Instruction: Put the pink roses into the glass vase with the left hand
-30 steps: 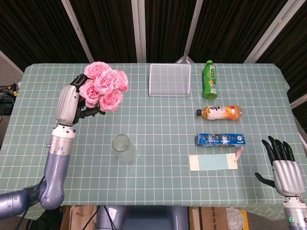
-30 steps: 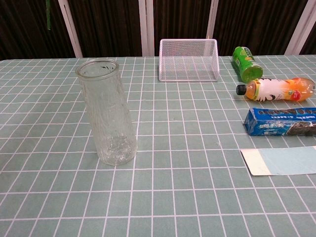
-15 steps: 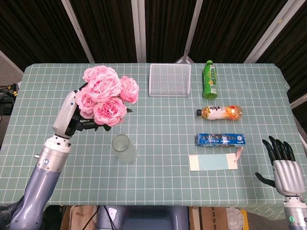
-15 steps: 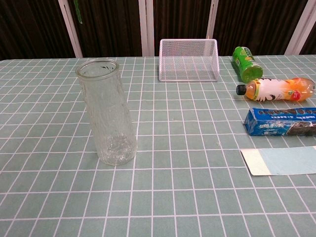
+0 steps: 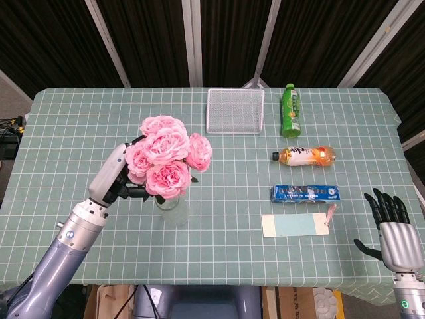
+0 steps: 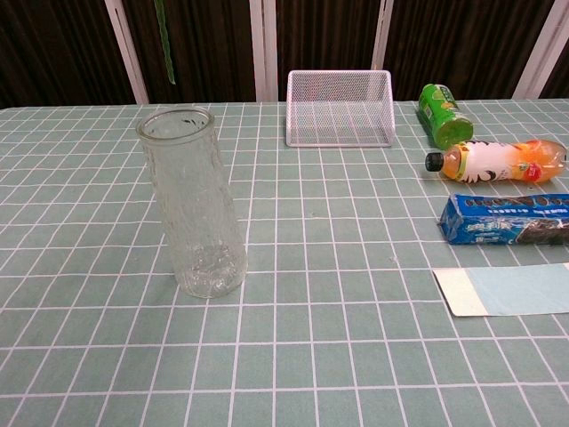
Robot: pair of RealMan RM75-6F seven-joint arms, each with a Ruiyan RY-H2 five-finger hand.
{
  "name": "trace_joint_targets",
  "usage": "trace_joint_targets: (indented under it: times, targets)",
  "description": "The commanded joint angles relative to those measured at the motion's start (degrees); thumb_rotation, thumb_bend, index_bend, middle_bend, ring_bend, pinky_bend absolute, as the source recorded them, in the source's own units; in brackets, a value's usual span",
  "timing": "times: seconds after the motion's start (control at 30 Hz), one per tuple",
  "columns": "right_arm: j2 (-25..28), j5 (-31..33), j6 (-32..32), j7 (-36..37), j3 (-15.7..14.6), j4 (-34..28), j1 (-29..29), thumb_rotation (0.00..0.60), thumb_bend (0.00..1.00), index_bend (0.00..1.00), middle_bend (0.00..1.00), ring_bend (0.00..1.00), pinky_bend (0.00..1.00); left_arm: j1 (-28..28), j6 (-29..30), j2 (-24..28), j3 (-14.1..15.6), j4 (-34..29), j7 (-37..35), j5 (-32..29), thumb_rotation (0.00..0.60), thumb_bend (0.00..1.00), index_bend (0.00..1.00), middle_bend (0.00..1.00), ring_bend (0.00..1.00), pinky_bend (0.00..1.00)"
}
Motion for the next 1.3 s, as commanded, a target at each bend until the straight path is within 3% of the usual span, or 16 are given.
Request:
trace_joint_targets:
  times: [0.03, 0.37, 0.67, 1.1, 1.3]
  targets:
    - [0.0, 0.0, 0.0, 0.1, 0.0, 0.0, 0.0, 0.600, 0.15, 0.10, 0.04, 0.00, 0.00, 0.4, -2.3, 0.1, 1.5, 0.0, -3.1, 1.4, 0.600, 0.45, 0.30, 0.34, 0.27, 0.33]
    - [0.2, 0.0, 0.2, 0.6, 0.2, 0.1, -0.1, 0.600, 0.16, 0.10, 0.04, 0.00, 0.00, 0.9, -5.2, 0.9, 5.1, 0.0, -5.4, 4.0, 0.600, 0.45, 0.30, 0.34, 0.27, 0.33]
    - [0.2, 0.1, 0.2, 0.8, 0.2, 0.2, -0.1, 0.600, 0.15, 0.10, 0.04, 0.00, 0.00, 1.4, -0.9, -2.5, 10.2, 0.2, 1.1, 5.3, 0.600, 0.45, 0.30, 0.34, 0.27, 0.33]
    - [0.1, 0.3, -0.1, 0.6, 0.3, 0.4, 0.0, 0.600, 0.15, 0.10, 0.04, 0.00, 0.00, -0.9, -0.1, -12.5, 15.2, 11.2, 3.9, 4.3, 0.600, 0.44, 0.29, 0.34, 0.27, 0.31]
    - [0.1, 0.4, 0.0, 0.9, 0.4, 0.5, 0.0, 0.600, 0.15, 0.10, 0.04, 0.00, 0.00, -1.1, -0.4, -15.0, 16.4, 14.4, 3.7, 4.9, 0.600, 0.39, 0.29, 0.29, 0.19, 0.27]
